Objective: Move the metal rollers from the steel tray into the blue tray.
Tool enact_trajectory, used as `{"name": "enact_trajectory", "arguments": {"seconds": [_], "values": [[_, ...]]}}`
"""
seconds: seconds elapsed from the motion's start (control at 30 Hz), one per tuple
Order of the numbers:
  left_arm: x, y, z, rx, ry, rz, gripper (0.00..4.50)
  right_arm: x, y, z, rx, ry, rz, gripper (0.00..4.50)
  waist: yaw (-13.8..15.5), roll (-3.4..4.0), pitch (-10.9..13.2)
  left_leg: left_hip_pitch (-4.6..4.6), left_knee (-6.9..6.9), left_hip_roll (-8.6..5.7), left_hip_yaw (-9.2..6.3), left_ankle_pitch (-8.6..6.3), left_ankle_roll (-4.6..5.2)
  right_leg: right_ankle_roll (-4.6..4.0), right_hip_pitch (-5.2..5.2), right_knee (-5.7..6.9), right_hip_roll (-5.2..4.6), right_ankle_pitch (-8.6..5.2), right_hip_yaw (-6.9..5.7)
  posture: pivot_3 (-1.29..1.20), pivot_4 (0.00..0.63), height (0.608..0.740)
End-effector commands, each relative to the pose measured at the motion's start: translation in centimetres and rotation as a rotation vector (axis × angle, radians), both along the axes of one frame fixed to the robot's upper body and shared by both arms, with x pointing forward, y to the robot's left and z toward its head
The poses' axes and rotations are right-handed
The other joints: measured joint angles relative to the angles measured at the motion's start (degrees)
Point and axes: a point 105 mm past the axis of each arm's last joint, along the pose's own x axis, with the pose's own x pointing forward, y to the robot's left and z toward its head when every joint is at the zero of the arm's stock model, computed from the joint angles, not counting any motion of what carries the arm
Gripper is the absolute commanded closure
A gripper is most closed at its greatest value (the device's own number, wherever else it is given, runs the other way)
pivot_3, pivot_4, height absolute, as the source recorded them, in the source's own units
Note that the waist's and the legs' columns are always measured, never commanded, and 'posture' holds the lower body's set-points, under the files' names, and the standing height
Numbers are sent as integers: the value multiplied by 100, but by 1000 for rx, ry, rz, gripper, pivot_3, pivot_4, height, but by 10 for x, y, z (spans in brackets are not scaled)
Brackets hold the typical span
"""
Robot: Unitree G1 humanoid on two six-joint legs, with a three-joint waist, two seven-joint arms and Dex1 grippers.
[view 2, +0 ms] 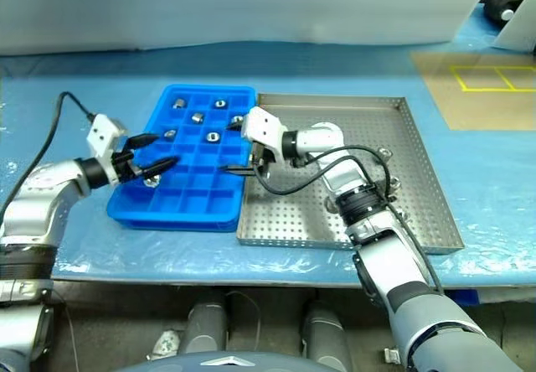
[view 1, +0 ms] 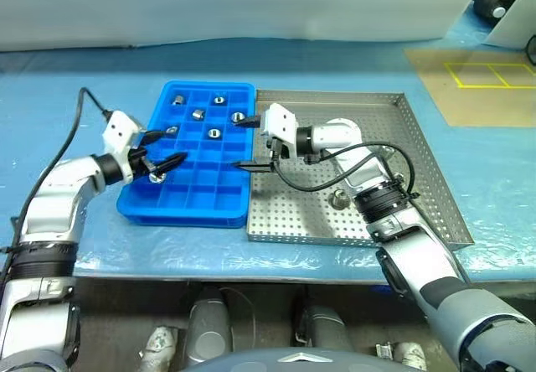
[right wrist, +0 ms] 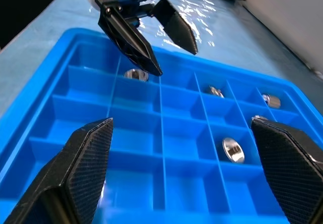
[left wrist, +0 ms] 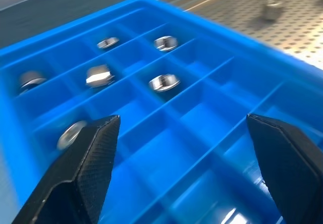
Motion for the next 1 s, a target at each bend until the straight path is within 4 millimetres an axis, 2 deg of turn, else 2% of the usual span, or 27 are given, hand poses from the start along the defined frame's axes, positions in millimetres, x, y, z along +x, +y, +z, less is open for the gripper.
{"name": "enact_trajectory", "arguments": {"seconds": [0.03, 0.23, 0.33, 0.47, 0.67, 0.73, 0.87, 1.0], "values": [[7, -27, 7, 5, -23, -136, 250, 1, -18, 17, 43, -41, -64, 0, -24, 0, 0, 1, 0, 1, 0, 0, 0, 0, 0, 1, 1, 0, 0, -34, 150, 740], [29, -71, 17, 3, -53, -292, 250, 1, -52, 17, 43, -41, -204, 0, -208, -1, 0, 2, 12, -2, 1, 1, 0, 20, 0, 14, 2, 12, 10, -196, 150, 740], [43, -103, 21, 7, -96, -357, 250, -4, -73, 13, 31, -41, -289, 0, -284, -1, 0, 7, 14, -5, 1, 1, 1, 22, 4, 19, 2, 13, 13, -290, 150, 740], [41, -143, 14, 13, -71, -523, 250, -14, -92, 13, 28, -44, -384, 0, -471, -2, 0, 27, 17, -21, 6, -7, 15, 36, 19, 12, 2, 22, 45, -447, 150, 740], [30, -192, 3, 33, -48, -701, 250, -33, -119, 13, 29, -45, -531, 0, -795, -2, 0, 51, 18, -33, 25, -14, 63, 51, 47, -27, 0, 30, 79, -590, 150, 740], [28, -200, 1, 40, -57, -724, 250, -37, -123, 13, 31, -41, -562, 0, -877, -1, 0, 62, 18, -33, 34, -19, 72, 39, 55, -32, 1, 23, 87, -629, 150, 740], [14, -221, -14, 80, -17, -823, 250, -49, -137, 12, 34, -35, -642, 0, -1005, -1, 0, 86, 21, -33, 51, -39, 106, 37, 71, -46, 0, 22, 103, -691, 150, 740], [7, -230, -23, 94, 4, -865, 250, -62, -139, 7, 24, 2, -658, 0, -1126, -1, 0, 93, 39, -39, 68, -54, 131, 39, 79, -52, -1, 23, 128, -715, 150, 740]]}}
